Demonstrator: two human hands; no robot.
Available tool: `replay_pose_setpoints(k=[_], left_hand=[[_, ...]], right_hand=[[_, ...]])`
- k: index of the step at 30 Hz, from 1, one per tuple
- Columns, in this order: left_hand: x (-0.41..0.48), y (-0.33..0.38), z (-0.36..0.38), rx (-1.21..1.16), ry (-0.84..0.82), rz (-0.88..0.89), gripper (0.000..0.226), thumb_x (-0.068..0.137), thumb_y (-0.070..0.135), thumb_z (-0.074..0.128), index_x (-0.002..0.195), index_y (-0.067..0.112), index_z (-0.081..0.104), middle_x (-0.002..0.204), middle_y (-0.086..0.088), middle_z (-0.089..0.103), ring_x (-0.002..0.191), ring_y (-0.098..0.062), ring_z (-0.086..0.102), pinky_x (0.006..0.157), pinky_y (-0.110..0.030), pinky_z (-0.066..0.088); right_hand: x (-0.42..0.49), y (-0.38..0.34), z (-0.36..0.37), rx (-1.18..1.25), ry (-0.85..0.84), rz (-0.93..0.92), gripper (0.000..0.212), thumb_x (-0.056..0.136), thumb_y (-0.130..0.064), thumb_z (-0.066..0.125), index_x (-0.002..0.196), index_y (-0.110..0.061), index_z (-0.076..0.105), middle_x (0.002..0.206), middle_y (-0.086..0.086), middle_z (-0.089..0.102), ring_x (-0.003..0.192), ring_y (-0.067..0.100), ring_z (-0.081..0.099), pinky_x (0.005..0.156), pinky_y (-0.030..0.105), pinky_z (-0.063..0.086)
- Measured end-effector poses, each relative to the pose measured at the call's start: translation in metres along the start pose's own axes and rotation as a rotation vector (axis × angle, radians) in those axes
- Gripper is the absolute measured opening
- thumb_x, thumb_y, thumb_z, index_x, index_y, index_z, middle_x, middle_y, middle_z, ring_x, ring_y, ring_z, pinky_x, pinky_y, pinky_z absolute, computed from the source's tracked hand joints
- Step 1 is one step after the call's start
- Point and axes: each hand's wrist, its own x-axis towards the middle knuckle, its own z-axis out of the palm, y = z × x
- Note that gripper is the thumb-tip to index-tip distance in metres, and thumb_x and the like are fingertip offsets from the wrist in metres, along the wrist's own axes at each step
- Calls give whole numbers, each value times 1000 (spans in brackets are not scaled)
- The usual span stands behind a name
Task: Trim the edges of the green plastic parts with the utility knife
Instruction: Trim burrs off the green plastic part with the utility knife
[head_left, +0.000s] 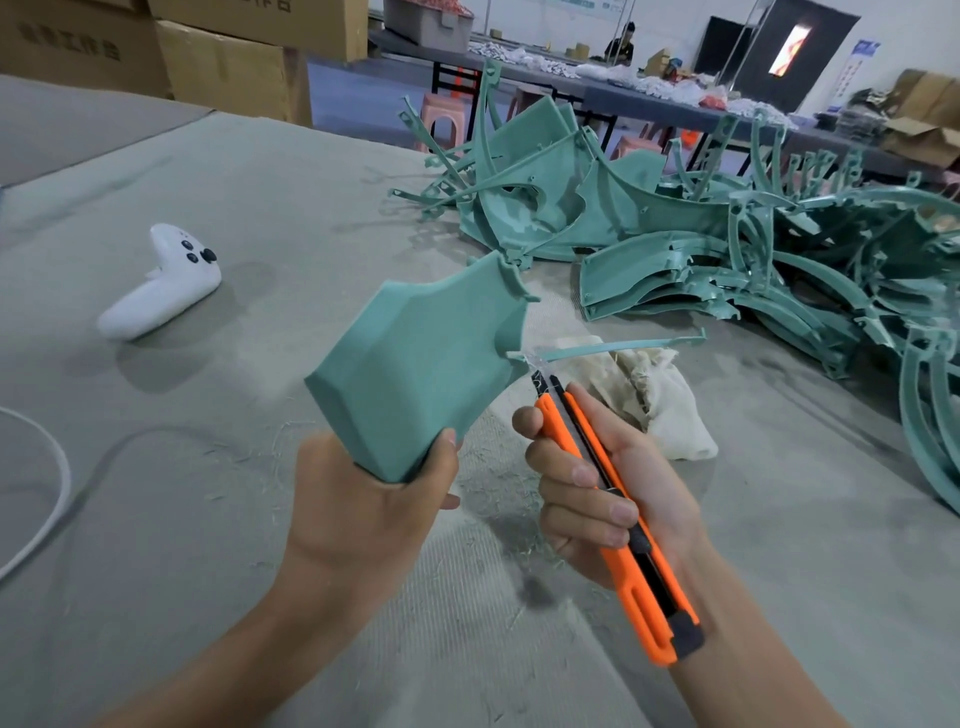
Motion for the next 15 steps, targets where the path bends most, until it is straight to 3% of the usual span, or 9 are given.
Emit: replay_pose_setpoints(k=[10,15], left_hand=[[0,-2,0,77,-20,9,15,79,8,72,67,1,67,61,-10,70,43,-7,65,39,-11,43],[1,-2,-1,146,-37,27,16,80,12,71,67,4,67,61,-6,71,45,-9,66,45,-28,49]], right_hand=[[1,2,4,143,40,21,41,96,-33,45,87,5,58,48,13,51,23,17,40,28,22,35],[2,2,5,200,67,39,41,98,-32,43,88,5,57,48,16,51,30,12,28,29,22,34]])
